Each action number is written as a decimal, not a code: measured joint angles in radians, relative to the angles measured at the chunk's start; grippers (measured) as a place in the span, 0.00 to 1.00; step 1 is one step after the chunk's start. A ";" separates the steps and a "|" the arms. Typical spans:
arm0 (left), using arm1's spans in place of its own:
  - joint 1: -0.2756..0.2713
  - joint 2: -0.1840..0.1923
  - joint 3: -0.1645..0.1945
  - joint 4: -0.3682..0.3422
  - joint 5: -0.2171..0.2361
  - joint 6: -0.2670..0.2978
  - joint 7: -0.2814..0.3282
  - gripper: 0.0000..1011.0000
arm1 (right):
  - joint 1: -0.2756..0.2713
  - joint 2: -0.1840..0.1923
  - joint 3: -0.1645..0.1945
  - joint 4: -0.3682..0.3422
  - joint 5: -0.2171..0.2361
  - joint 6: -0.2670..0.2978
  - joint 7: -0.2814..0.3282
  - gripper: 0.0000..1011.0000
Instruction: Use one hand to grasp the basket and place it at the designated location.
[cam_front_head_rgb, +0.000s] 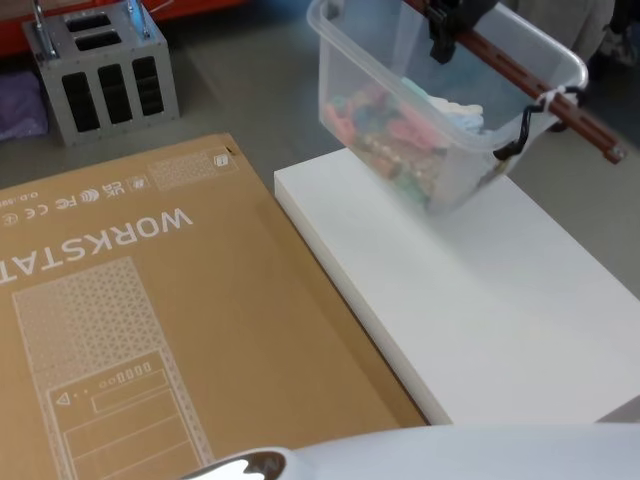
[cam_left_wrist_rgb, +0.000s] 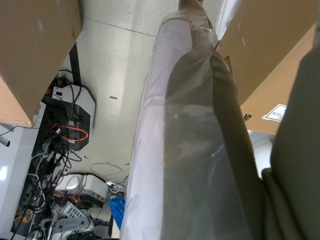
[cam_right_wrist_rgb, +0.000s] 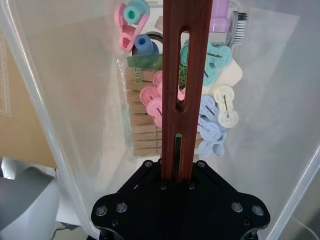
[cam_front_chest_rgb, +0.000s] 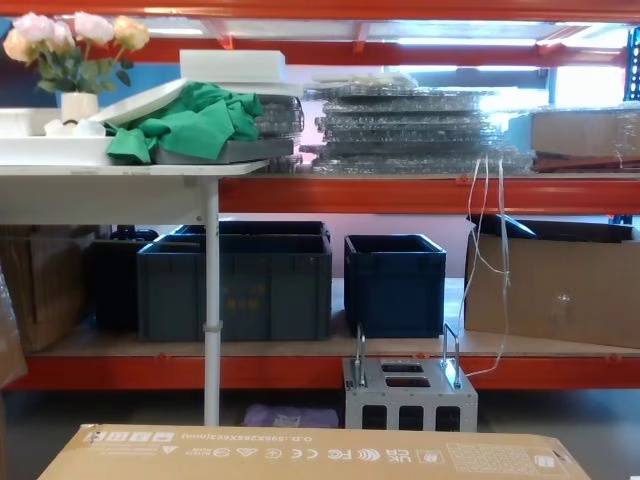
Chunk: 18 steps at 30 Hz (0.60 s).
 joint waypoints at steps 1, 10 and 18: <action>0.000 0.000 0.000 0.000 0.000 0.000 0.000 0.00 | 0.004 -0.008 -0.004 0.004 -0.001 -0.008 0.000 0.00; 0.000 0.000 0.000 0.000 0.000 0.000 0.000 0.00 | 0.034 -0.054 -0.029 0.047 -0.007 -0.058 0.005 0.00; 0.000 0.000 0.000 -0.001 0.000 0.000 0.000 0.00 | 0.050 -0.097 -0.050 0.073 0.012 -0.108 0.021 0.00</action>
